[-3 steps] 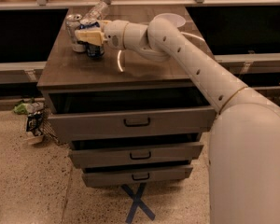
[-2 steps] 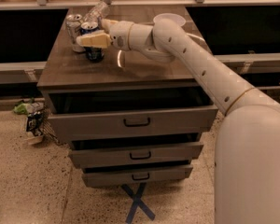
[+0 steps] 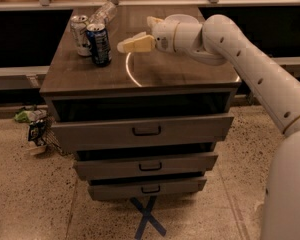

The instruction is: Move pepsi can near 7up can

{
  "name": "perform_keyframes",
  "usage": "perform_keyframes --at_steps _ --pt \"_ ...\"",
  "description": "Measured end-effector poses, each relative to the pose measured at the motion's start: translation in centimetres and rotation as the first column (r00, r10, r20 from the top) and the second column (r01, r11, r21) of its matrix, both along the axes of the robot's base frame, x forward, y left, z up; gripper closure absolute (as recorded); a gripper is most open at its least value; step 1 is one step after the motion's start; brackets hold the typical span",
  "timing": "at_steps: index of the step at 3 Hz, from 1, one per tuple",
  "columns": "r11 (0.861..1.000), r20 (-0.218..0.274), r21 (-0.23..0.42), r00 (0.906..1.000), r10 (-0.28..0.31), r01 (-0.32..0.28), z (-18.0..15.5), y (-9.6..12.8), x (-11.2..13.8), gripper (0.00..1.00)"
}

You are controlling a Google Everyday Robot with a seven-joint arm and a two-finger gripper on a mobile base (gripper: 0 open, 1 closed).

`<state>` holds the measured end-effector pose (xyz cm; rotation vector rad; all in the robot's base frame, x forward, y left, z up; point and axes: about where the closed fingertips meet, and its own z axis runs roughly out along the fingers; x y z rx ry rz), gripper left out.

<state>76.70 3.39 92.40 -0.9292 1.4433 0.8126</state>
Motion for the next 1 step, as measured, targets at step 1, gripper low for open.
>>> perform_keyframes --at_steps 1 --pt "1.000 0.000 0.000 1.0000 0.000 0.000 0.00 0.01 0.00 0.00"
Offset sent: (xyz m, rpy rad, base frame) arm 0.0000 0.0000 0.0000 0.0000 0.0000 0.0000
